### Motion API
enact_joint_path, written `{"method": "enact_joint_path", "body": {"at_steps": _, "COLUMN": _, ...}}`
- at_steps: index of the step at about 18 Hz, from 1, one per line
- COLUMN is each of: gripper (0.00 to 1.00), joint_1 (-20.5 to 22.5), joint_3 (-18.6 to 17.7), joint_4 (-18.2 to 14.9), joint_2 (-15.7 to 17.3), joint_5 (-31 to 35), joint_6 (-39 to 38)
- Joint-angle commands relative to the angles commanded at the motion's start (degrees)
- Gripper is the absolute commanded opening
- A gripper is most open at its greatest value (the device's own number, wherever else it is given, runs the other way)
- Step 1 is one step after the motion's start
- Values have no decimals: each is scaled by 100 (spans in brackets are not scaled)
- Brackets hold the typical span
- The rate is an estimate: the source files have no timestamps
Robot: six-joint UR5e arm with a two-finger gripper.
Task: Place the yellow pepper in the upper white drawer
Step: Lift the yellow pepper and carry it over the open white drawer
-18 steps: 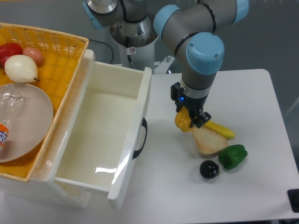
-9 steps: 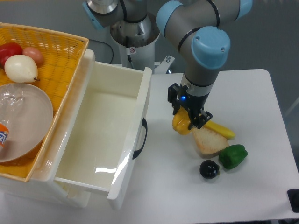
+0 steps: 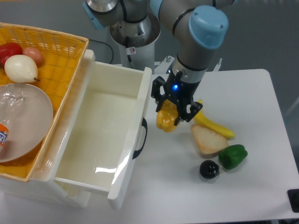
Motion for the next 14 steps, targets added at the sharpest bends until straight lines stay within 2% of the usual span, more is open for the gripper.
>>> {"method": "enact_joint_path", "body": {"at_steps": 7, "gripper": 7, "joint_1": 27, "joint_3": -9, "joint_4": -422, "joint_2": 238, "joint_5": -500, "joint_6": -114}}
{"method": "enact_joint_path", "body": {"at_steps": 14, "gripper": 7, "joint_1": -70, "joint_3": -79, "joint_4": -396, "joint_2": 414, "joint_5": -1029, "joint_6": -1352}}
